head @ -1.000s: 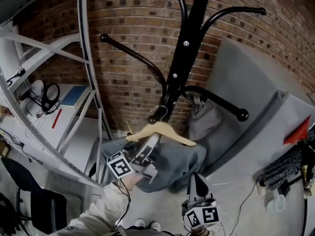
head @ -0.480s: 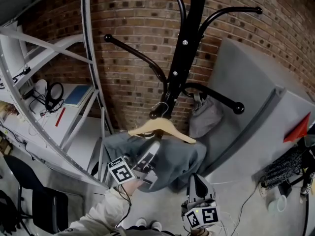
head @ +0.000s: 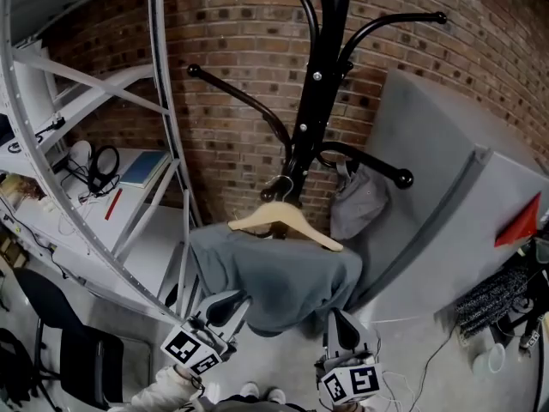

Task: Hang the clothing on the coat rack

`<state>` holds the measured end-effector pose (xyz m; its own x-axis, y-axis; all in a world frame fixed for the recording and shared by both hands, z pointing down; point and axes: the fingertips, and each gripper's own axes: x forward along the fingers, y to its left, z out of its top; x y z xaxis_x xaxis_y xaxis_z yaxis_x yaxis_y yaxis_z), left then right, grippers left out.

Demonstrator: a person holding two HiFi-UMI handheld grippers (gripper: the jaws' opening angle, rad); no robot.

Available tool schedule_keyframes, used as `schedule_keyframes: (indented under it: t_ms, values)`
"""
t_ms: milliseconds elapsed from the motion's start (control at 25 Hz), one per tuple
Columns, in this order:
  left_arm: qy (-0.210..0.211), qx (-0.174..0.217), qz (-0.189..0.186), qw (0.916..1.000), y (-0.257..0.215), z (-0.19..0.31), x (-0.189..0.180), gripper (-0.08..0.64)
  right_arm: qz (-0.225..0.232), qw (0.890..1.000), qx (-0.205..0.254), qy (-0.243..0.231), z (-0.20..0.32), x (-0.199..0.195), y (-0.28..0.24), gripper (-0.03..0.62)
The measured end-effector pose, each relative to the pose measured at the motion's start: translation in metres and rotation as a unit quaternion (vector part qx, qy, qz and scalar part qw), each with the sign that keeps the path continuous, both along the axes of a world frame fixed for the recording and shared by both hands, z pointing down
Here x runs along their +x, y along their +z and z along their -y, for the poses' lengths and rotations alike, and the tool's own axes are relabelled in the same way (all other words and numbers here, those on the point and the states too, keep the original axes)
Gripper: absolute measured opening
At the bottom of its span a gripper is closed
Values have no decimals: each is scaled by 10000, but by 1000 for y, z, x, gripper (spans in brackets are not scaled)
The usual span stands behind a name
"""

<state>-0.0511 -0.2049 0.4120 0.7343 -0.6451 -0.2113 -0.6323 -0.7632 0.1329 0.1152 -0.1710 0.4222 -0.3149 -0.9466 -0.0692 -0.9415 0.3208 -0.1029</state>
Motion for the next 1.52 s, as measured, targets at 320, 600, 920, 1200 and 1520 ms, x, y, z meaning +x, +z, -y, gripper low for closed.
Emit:
schedule_keyframes:
  t_ms: [320,600,920,1200,1520]
  values:
    - [-916,-315,349,9947,27,-14,-22,26,73,9999,-10,-68,-18,-9,5,21]
    - [-1113,-94,859,9900,36,-17,-19,8,10,9999,-57,-93,-18,-16,11,21]
    - [-1300,-311,1120,9847,36,-12,-16,8,-131,9998,-100,-114,-15,-18,14,21]
    - [-1276,-189,838,9881,40,-7,-17,8,-165,9997,-124,-124,-11,-16,15,21]
    - [-1411,-300,983,9846,40,-5,-17,8,-151,9996,-157,-163,-8,-16,18,21]
